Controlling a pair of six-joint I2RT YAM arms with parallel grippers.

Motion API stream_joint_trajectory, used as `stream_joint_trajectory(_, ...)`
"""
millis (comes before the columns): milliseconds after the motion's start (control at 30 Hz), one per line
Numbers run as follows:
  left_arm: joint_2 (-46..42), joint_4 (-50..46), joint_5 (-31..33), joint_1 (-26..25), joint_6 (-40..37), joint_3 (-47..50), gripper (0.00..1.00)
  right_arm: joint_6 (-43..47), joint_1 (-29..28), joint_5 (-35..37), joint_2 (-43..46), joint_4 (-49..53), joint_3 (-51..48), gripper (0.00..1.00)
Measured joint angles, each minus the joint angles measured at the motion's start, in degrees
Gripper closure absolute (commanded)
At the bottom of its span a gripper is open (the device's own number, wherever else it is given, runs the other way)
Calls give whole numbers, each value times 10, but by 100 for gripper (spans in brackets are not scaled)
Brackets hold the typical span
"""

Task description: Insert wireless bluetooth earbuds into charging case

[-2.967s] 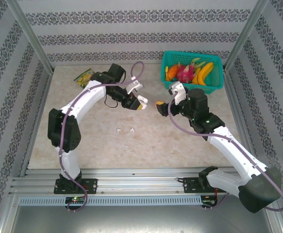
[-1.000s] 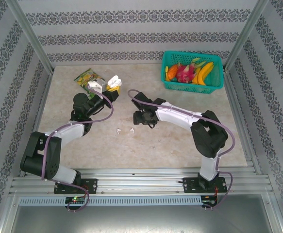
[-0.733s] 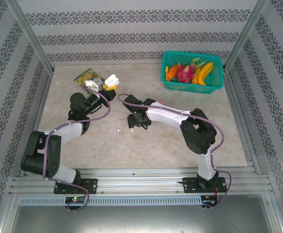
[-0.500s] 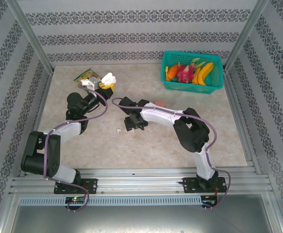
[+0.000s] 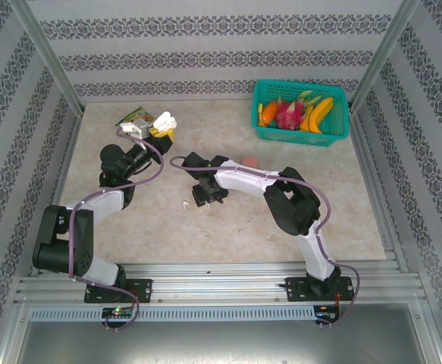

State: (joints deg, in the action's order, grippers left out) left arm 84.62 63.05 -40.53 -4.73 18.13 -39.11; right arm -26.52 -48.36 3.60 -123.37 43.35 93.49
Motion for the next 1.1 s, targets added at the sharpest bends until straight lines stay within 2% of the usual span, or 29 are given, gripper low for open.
stream_joint_trajectory(767, 0, 4, -6, 0, 4, 9, 100, 2, -7, -15, -11, 0, 2, 45)
stream_joint_trajectory(1100, 0, 4, -11, 0, 4, 9, 100, 2, -7, -15, -12, 0, 2, 54)
